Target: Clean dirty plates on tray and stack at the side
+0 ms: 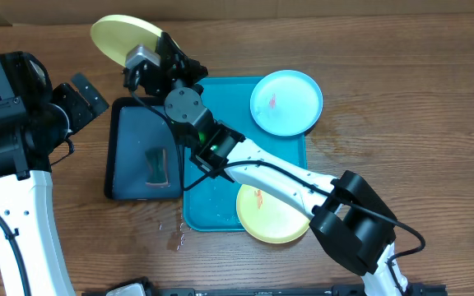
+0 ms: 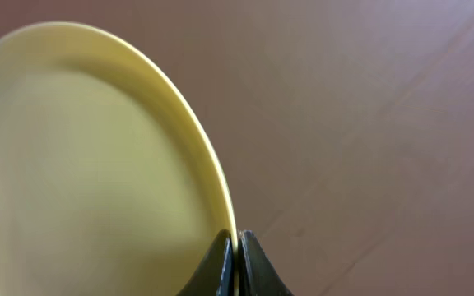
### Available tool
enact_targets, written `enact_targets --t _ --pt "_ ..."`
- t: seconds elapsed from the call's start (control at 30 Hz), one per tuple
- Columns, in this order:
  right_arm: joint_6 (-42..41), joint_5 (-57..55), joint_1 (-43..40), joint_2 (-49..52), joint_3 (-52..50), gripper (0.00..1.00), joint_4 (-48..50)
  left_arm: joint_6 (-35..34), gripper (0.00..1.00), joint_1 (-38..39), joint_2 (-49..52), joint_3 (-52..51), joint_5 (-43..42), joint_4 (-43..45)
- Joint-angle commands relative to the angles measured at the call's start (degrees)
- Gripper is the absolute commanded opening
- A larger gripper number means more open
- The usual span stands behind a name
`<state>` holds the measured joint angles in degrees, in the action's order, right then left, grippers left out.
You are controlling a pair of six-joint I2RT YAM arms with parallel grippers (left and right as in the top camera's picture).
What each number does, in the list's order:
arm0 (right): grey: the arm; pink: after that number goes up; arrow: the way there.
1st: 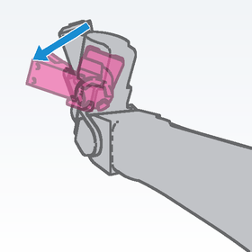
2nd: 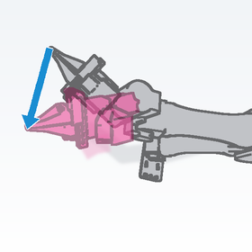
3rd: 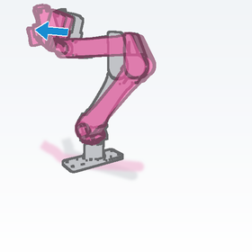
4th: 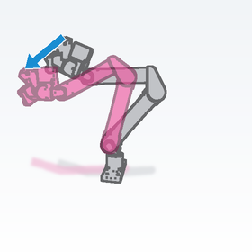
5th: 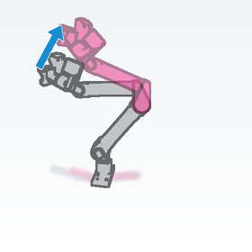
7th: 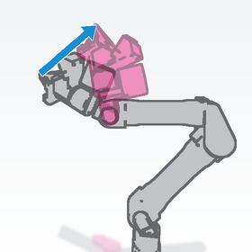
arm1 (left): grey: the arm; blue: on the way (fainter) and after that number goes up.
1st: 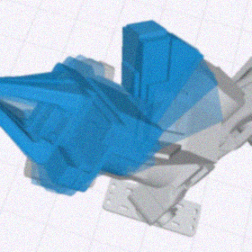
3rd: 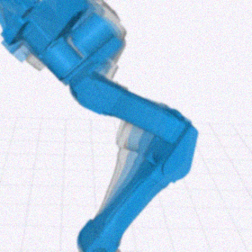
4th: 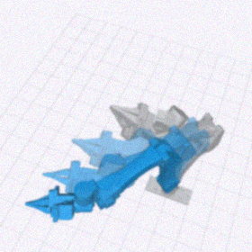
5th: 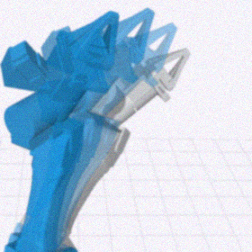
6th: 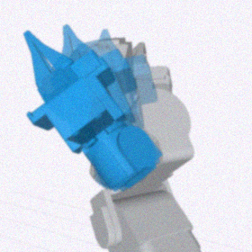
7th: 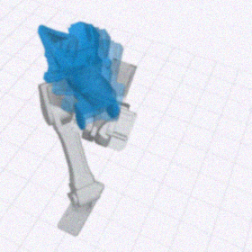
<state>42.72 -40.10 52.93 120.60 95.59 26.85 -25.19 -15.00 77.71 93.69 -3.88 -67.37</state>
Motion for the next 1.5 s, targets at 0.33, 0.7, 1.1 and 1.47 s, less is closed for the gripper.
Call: enact_targets --t 0.33,0.7,1.1,1.47 --pt "-53.83 7.39 -0.61 -0.59 1.25 0.04 -30.21 -0.57 1.0 0.02 0.39 0.31 -0.17 0.09" --pt "-68.57 24.41 -11.74 -10.78 1.25 0.04 -47.23 -0.57 1.0 0.02 0.39 0.31 -0.17 0.09" --pt "-71.32 58.03 -43.17 -20.63 1.25 0.04 -69.85 -0.57 1.0 0.02 0.39 0.31 -0.17 0.09" --pt "-71.45 53.44 -65.83 -20.5 1.11 0.04 -90.58 -0.57 1.0 0.02 0.39 0.31 -0.17 0.09"
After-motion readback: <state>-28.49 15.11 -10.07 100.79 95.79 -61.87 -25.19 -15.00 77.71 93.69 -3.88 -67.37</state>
